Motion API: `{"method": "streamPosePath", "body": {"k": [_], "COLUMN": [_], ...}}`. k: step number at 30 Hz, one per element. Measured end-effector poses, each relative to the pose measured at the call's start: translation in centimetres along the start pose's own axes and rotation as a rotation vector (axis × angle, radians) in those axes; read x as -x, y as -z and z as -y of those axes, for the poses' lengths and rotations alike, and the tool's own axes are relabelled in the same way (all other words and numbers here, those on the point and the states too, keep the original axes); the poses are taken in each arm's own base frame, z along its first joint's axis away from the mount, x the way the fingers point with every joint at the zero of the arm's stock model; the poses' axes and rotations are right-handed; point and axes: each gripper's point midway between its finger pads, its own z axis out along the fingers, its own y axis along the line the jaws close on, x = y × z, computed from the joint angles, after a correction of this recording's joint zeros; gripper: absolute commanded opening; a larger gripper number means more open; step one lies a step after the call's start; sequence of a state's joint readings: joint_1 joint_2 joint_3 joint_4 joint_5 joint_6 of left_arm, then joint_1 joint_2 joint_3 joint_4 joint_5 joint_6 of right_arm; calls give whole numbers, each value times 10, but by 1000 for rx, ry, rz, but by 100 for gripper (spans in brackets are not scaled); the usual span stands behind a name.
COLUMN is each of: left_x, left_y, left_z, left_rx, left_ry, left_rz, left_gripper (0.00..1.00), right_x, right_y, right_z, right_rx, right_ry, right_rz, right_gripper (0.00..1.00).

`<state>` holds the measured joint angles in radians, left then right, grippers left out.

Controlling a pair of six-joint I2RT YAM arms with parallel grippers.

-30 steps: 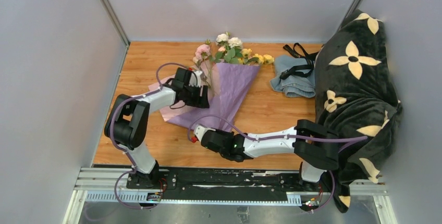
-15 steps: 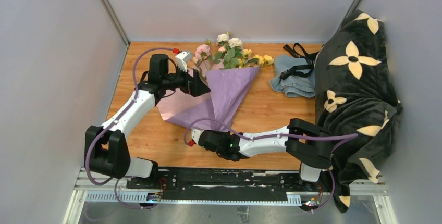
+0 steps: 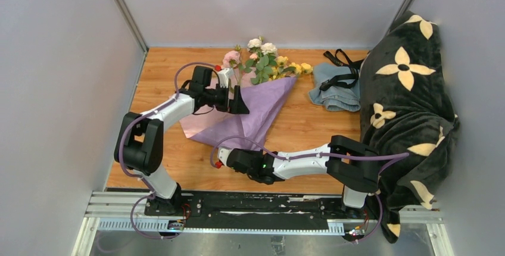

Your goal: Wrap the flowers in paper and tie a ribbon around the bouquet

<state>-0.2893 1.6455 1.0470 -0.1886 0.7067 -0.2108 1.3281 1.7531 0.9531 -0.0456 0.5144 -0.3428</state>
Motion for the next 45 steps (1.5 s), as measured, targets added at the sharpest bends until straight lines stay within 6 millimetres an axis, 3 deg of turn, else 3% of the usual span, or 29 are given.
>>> {"method": "streamPosePath", "body": {"k": [2, 4, 7, 8, 15, 17, 21, 25, 28, 33, 37, 39, 41, 45], "left_x": [-1, -5, -7, -7, -4, -9, -17, -33, -46, -56, -60, -61, -62, -63], "left_y": [-5, -10, -16, -17, -15, -12, -4, 0, 0, -5, -4, -5, -5, -5], "left_z": [5, 14, 24, 26, 28, 22, 0, -32, -44, -58, -64, -66, -68, -71], "left_rx": [-20, -51, -107, -123, -136, -111, -41, 64, 106, 140, 161, 167, 173, 190], "left_ry": [13, 28, 42, 49, 36, 30, 32, 26, 26, 34, 36, 34, 32, 31], "left_rz": [-8, -22, -44, -52, -59, -73, -90, -104, -128, -149, -144, -143, -141, -140], "left_gripper": [84, 57, 5, 0, 0, 0, 0, 0, 0, 0, 0, 0, 0, 0], "right_x": [0, 0, -1, -2, -8, -10, -17, -24, -19, 6, 29, 39, 44, 40], "right_y": [0, 0, 2, 3, 24, 31, 39, 48, 61, 89, 94, 86, 70, 28], "right_z": [0, 1, 2, 3, 9, 9, 5, 1, 4, 22, 62, 81, 87, 70], "right_rx": [0, 1, 3, 5, 38, 60, 109, 158, 183, 238, 249, 247, 269, 360], "right_ry": [7, 17, 34, 42, 74, 89, 126, 165, 154, 33, -244, -395, -503, -650], "right_rz": [0, 0, -4, -5, 7, 8, 4, -5, 31, 195, 363, 433, 460, 408], "right_gripper": [0, 0, 0, 0, 1, 7, 44, 50, 52, 50, 37, 26, 16, 3]}}
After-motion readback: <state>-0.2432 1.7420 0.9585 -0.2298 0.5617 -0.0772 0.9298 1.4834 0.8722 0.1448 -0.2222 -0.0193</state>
